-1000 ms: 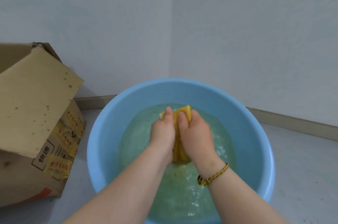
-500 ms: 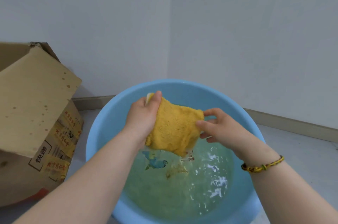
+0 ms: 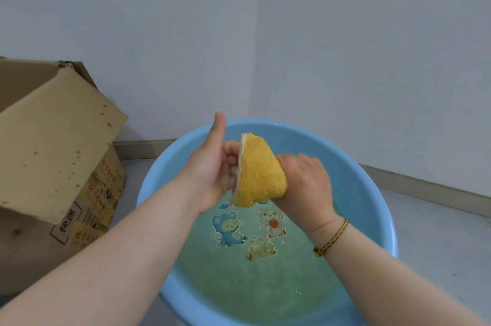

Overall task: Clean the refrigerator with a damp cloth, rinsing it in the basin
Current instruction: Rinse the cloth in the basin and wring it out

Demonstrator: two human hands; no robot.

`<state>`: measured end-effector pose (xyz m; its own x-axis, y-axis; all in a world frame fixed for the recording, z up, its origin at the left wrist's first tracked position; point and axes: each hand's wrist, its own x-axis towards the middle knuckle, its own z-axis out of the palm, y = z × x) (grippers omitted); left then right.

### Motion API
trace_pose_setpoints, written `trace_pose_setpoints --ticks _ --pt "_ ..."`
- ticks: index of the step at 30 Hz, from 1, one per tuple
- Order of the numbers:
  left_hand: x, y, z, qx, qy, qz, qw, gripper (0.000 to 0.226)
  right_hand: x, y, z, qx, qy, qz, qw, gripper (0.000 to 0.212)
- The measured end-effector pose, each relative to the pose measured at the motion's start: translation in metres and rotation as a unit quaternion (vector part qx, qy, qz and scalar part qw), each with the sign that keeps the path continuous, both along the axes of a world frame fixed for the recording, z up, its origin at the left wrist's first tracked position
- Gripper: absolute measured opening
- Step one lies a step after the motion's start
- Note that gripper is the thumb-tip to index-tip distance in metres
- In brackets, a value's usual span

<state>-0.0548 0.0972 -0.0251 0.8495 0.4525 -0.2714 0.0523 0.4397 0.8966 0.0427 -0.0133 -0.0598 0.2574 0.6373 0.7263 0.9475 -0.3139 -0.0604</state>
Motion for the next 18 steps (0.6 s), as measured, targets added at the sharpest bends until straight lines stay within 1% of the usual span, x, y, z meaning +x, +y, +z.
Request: trace_pose_setpoints --ticks 1,2,3,4,5,6,7,8,9,10,11,12,14,15,16,17,18 --pt "-0.001 0.005 -0.007 -0.015 0.022 -0.018 0.999 0.075 0.005 -0.003 -0.001 0.032 -0.039 0.008 0.999 0.004" --pt "-0.002 0.006 -0.014 -0.033 0.047 -0.068 0.996 0.080 0.008 -0.005 -0.003 0.058 -0.071 0.028 0.995 0.007" --pt "-0.004 0.003 -0.019 -0.059 0.063 -0.144 0.986 0.082 0.008 -0.006 -0.002 0.069 -0.104 0.049 0.991 0.009" --pt "-0.005 -0.001 -0.023 -0.088 0.063 -0.228 0.968 0.082 0.009 -0.005 -0.002 0.071 -0.145 0.076 0.984 0.010" --pt "-0.006 -0.004 -0.024 -0.114 0.050 -0.301 0.945 0.081 0.008 -0.004 -0.001 0.059 -0.182 0.108 0.976 0.011" --pt "-0.008 -0.007 -0.025 -0.121 0.043 -0.353 0.927 0.081 0.009 -0.002 0.000 0.035 -0.210 0.135 0.968 0.011" --pt "-0.009 -0.009 -0.025 -0.098 0.053 -0.386 0.916 0.078 0.009 -0.001 0.001 -0.003 -0.227 0.150 0.962 0.010" --pt "-0.008 -0.010 -0.024 -0.045 0.084 -0.402 0.911 0.068 0.013 -0.001 0.001 -0.042 -0.245 0.157 0.956 0.010" --pt "-0.007 -0.012 -0.025 0.042 0.129 -0.402 0.906 0.050 0.017 -0.002 0.000 -0.077 -0.264 0.157 0.949 0.014" --pt "-0.004 -0.016 -0.025 0.154 0.182 -0.383 0.893 0.031 0.022 -0.004 -0.003 -0.109 -0.277 0.155 0.942 0.017" --pt "-0.002 -0.020 -0.026 0.269 0.226 -0.352 0.868 0.020 0.024 -0.005 -0.006 -0.146 -0.274 0.147 0.939 0.020" --pt "0.002 -0.024 -0.029 0.363 0.253 -0.320 0.838 0.021 0.026 -0.006 -0.010 -0.171 -0.266 0.144 0.938 0.023" --pt "0.007 -0.032 -0.031 0.487 0.301 -0.258 0.778 0.022 0.025 -0.006 -0.016 -0.216 -0.227 0.129 0.941 0.023" --pt "0.008 -0.035 -0.031 0.551 0.321 -0.224 0.738 0.020 0.019 -0.003 -0.011 -0.253 -0.204 0.107 0.940 0.018" --pt "0.009 -0.035 -0.032 0.605 0.336 -0.196 0.695 0.023 0.013 0.001 -0.006 -0.299 -0.177 0.088 0.934 0.020" --pt "0.010 -0.036 -0.034 0.643 0.346 -0.175 0.660 0.028 0.007 0.004 0.000 -0.366 -0.124 0.065 0.920 0.024" --pt "0.011 -0.036 -0.037 0.671 0.348 -0.167 0.633 0.031 0.005 0.006 0.003 -0.425 -0.066 0.039 0.902 0.021"
